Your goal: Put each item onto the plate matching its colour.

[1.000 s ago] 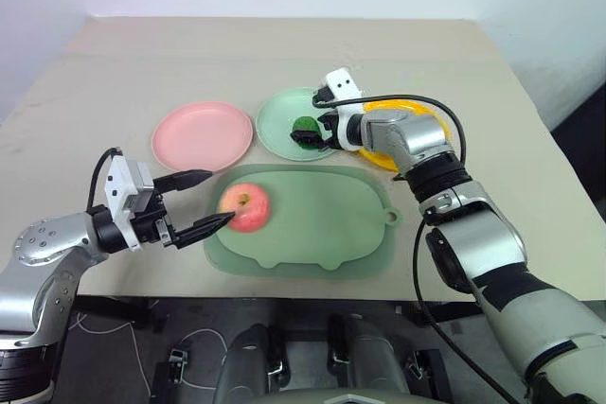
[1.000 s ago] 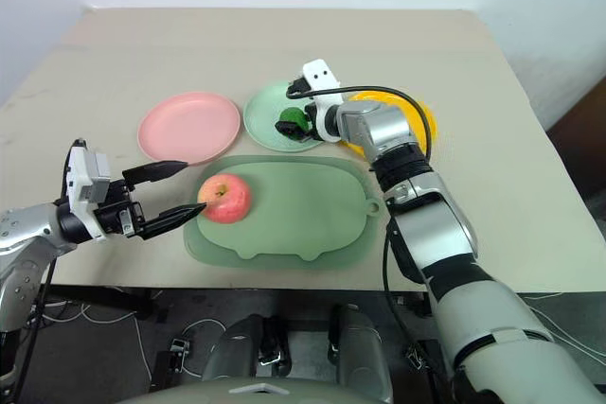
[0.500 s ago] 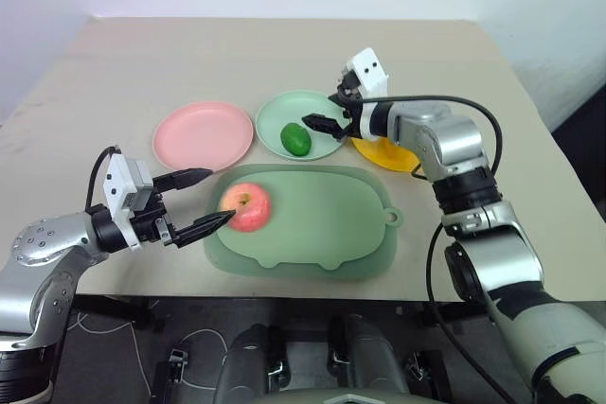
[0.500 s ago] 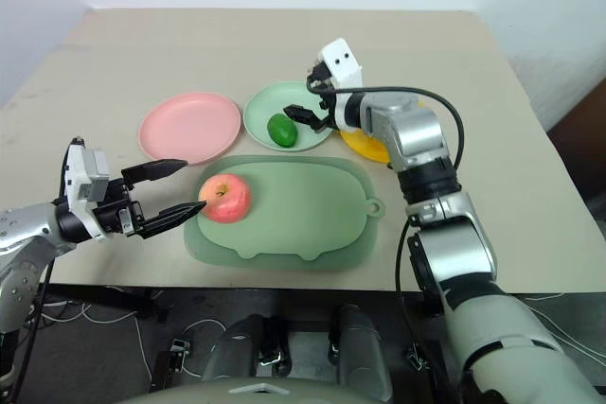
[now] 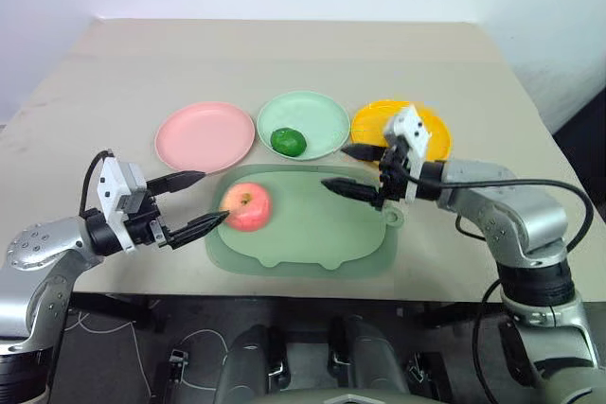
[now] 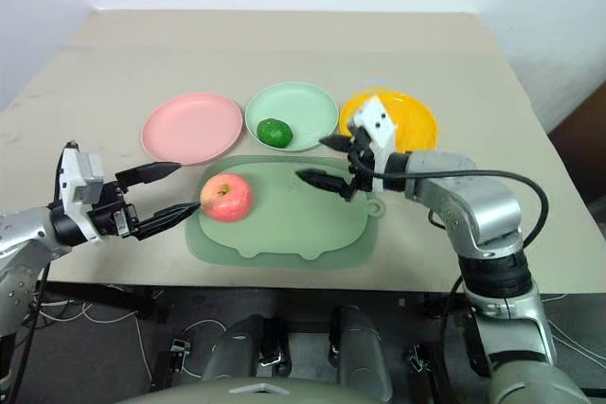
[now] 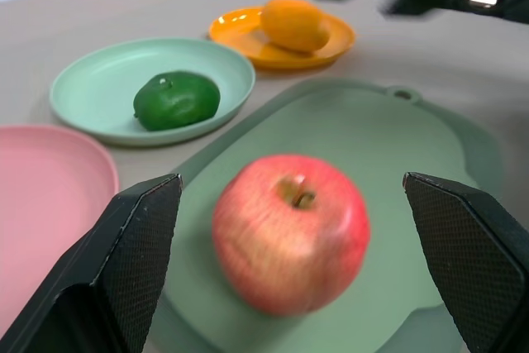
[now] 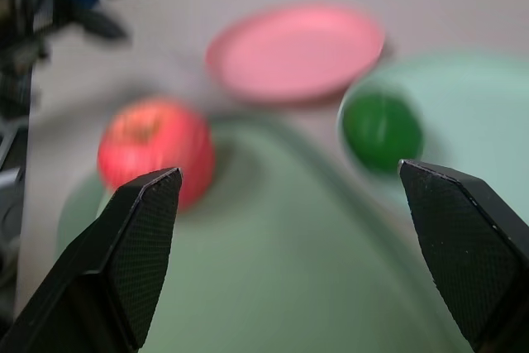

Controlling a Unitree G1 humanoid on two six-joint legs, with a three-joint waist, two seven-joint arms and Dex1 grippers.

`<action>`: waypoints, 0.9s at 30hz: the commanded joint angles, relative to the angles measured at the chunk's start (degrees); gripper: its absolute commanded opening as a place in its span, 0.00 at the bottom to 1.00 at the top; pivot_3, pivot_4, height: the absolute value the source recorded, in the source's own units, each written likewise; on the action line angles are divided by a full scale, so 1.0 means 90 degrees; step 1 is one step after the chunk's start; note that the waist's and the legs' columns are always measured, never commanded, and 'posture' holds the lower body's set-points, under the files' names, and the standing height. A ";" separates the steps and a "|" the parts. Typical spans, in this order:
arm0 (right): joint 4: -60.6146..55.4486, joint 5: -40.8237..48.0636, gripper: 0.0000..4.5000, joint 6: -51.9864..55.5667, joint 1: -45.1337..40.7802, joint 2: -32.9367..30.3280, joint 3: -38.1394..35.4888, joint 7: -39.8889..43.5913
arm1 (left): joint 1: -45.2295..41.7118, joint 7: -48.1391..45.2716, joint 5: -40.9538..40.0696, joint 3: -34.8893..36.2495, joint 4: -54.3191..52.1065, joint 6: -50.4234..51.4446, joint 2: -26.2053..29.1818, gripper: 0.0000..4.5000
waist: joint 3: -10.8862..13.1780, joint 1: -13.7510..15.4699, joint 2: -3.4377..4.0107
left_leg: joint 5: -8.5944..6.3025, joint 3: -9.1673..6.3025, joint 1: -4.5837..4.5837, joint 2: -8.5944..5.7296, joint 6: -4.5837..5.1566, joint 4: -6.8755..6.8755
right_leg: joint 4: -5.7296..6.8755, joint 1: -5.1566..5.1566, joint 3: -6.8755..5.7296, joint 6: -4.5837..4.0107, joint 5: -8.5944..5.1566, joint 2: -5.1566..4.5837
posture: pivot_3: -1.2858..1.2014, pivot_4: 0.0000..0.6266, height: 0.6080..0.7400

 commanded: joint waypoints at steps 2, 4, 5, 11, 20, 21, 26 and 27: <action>-0.0207 -0.0202 0.99 -0.0346 -0.0087 0.0049 0.0051 -0.0300 | -0.0066 -0.0207 0.0197 -0.0071 0.0245 -0.0399 -0.0018 1.00 | 0.0000 -0.0008 0.0000 | 0.0000 0.0000 0.0001 0.0000 0.0000 0.0000 | 0.0000 0.0000 0.0000 -0.0001 0.0000 0.0000 | 0.52 0.24 0.67; -0.0198 -0.0221 0.99 -0.0372 -0.0107 0.0102 0.0038 -0.0427 | -0.0185 -0.0193 0.0279 -0.0160 0.0343 -0.0523 -0.0099 1.00 | 0.0000 -0.0002 0.0000 | 0.0000 0.0000 0.0001 0.0000 0.0000 0.0000 | 0.0000 -0.0001 0.0000 -0.0001 -0.0001 0.0000 | 0.52 0.24 0.67; -0.0228 -0.0197 0.99 -0.0361 -0.0091 0.0092 0.0005 -0.0453 | -0.0267 -0.0197 0.0263 -0.0221 0.0378 -0.0522 -0.0140 1.00 | 0.0000 0.0014 -0.0001 | 0.0000 0.0000 0.0000 0.0000 0.0000 -0.0001 | -0.0001 -0.0001 0.0000 -0.0001 -0.0001 -0.0001 | 0.52 0.24 0.67; -0.0510 0.0006 0.99 -0.0220 0.0110 -0.0069 -0.0156 -0.0483 | -0.0551 -0.0647 0.0398 -0.0556 0.0998 -0.0785 -0.0235 1.00 | -0.0001 0.0041 -0.0002 | 0.0000 0.0000 0.0000 -0.0001 0.0000 0.0000 | -0.0003 0.0001 0.0000 -0.0002 0.0000 -0.0003 | 0.52 0.24 0.67; -0.0711 0.0040 0.99 -0.0129 0.0297 -0.0157 -0.0231 -0.0729 | -0.1055 -0.1351 0.0848 -0.1114 0.2342 -0.1656 -0.0554 1.00 | -0.0001 0.0072 -0.0002 | 0.0000 0.0000 0.0001 -0.0001 0.0001 0.0001 | -0.0003 0.0003 0.0000 -0.0002 0.0000 -0.0004 | 0.52 0.24 0.67; -0.0729 0.0037 0.99 -0.0117 0.0313 -0.0175 -0.0250 -0.0763 | -0.1170 -0.1405 0.0882 -0.1180 0.2473 -0.1728 -0.0633 1.00 | -0.0001 0.0087 -0.0003 | 0.0000 0.0000 0.0001 -0.0002 0.0001 0.0002 | -0.0003 0.0003 0.0000 -0.0002 0.0000 -0.0004 | 0.52 0.24 0.67; -0.0825 0.0070 0.99 -0.0064 0.0375 -0.0269 -0.0342 -0.0861 | -0.1522 -0.1543 0.0993 -0.1365 0.2753 -0.1907 -0.0856 1.00 | -0.0001 0.0154 -0.0004 | 0.0001 0.0000 0.0001 -0.0002 0.0002 0.0006 | -0.0003 0.0004 0.0000 -0.0002 0.0000 -0.0006 | 0.52 0.24 0.67; -0.0839 0.0079 0.99 -0.0056 0.0386 -0.0287 -0.0352 -0.0871 | -0.1551 -0.1588 0.1004 -0.1389 0.2769 -0.1908 -0.0868 1.00 | -0.0001 0.0156 -0.0004 | 0.0001 -0.0001 0.0001 -0.0002 0.0002 0.0006 | -0.0003 0.0004 0.0000 -0.0002 0.0000 -0.0006 | 0.52 0.24 0.67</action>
